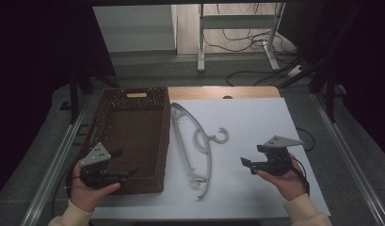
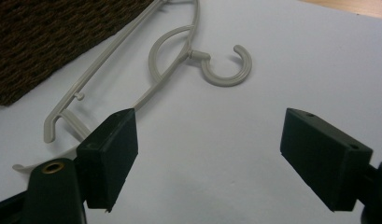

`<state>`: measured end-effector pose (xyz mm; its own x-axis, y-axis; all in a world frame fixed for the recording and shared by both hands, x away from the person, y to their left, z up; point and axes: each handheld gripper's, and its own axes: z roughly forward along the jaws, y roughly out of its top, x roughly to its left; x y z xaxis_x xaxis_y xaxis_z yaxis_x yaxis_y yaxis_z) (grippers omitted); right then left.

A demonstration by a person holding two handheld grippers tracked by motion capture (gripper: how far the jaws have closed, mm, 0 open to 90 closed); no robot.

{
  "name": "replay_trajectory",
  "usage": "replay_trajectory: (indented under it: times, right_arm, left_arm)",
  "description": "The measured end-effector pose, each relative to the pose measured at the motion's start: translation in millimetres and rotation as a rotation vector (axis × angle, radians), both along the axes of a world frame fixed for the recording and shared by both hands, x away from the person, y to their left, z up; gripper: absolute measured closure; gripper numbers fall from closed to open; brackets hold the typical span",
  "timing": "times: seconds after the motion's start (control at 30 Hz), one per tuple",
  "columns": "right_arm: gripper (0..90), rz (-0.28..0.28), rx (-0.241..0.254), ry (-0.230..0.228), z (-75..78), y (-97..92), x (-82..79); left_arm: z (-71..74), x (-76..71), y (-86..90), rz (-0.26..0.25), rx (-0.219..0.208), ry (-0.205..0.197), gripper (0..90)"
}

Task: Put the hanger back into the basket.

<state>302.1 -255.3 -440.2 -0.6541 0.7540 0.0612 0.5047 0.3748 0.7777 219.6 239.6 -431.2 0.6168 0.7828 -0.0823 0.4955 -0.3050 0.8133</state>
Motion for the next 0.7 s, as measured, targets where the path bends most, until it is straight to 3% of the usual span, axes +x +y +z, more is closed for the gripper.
replay_trajectory:
  times: [0.3,0.7]
  right_arm:
    - [20.1,0.01,-0.011,0.0,7.5,10.7,10.0]
    - [21.9,0.045,-0.066,0.053,4.0,43.6,28.6]
  left_arm:
    - [-1.7,-2.3,1.4,0.006,0.004,0.005,17.7]
    - [-3.1,-0.6,-2.6,-0.005,0.007,0.005,17.9]
